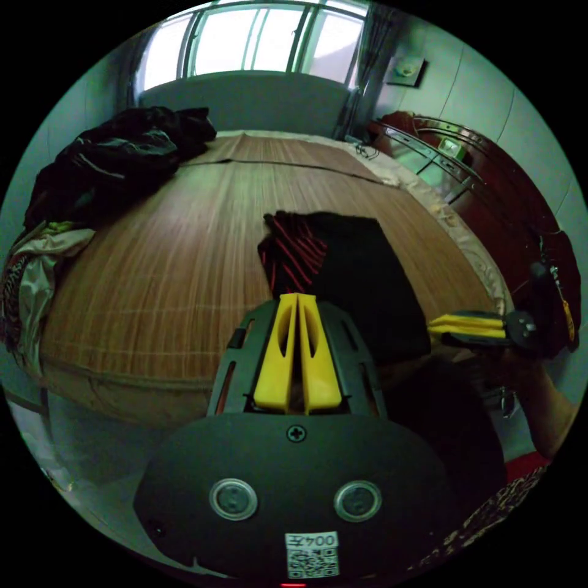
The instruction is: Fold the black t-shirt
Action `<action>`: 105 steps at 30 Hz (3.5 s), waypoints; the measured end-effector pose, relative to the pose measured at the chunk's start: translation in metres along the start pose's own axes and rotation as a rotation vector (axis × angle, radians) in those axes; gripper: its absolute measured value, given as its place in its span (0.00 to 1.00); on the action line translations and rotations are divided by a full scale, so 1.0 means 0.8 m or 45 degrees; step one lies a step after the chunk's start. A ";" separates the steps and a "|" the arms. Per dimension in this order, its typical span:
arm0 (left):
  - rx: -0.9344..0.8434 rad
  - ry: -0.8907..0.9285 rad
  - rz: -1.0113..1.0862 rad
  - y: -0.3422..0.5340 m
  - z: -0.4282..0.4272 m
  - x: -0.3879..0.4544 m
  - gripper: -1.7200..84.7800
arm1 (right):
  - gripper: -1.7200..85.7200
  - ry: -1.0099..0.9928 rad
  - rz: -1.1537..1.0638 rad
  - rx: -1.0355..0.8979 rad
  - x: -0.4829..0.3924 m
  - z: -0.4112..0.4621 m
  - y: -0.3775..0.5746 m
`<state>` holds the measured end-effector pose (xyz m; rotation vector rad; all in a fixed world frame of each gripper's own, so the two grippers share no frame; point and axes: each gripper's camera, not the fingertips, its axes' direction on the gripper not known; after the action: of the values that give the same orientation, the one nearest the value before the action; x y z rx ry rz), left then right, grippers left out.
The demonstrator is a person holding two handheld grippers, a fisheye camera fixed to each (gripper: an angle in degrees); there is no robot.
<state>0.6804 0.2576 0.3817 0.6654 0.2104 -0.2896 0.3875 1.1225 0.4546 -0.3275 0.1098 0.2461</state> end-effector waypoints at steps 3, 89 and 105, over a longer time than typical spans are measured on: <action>-0.027 -0.034 0.077 -0.051 0.028 -0.004 0.02 | 0.09 0.030 0.058 -0.003 0.002 -0.003 0.016; -0.273 -0.030 0.083 -0.187 0.261 -0.115 0.02 | 0.05 0.119 0.115 -0.155 -0.061 0.011 -0.035; -0.238 0.010 0.041 -0.177 0.242 -0.111 0.02 | 0.02 0.146 0.139 -0.046 -0.027 -0.019 -0.091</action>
<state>0.5698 0.0464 0.4741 0.4844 0.2311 -0.2333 0.3843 1.0461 0.4655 -0.3719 0.2369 0.3381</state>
